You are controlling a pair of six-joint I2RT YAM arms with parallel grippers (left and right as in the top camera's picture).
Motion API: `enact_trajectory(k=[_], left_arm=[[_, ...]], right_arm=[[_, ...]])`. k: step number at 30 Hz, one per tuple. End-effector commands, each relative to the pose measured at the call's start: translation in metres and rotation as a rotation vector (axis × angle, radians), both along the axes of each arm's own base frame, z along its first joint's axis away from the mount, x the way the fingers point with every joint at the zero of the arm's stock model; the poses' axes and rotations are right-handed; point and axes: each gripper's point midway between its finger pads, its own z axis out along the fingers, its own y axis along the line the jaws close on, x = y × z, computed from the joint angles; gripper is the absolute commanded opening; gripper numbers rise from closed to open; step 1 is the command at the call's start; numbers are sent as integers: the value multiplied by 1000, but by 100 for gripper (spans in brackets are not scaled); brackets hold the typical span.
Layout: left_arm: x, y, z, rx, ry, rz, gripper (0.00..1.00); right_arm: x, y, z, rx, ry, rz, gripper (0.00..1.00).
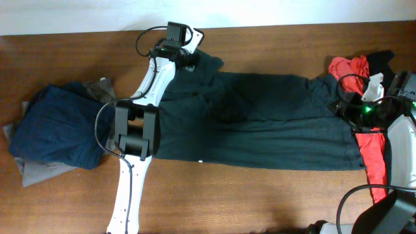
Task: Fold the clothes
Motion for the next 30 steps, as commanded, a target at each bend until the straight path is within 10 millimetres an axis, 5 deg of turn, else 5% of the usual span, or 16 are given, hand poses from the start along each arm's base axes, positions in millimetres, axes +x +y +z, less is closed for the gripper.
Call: enact_trajectory(k=[1, 9, 20, 24, 30], left_arm=[[1, 7, -17, 23, 22, 20, 4], [-2, 28, 10, 119, 35, 93, 0], [-31, 53, 132, 162, 28, 138, 0], [-65, 54, 142, 177, 129, 113, 0], [-138, 55, 122, 157, 444, 102, 0]], right_arm=[[1, 3, 3, -7, -13, 20, 48], [1, 3, 3, -7, -14, 20, 48], [6, 0, 5, -20, -38, 20, 48], [6, 0, 5, -19, -37, 20, 48], [6, 0, 5, -18, -36, 20, 48]])
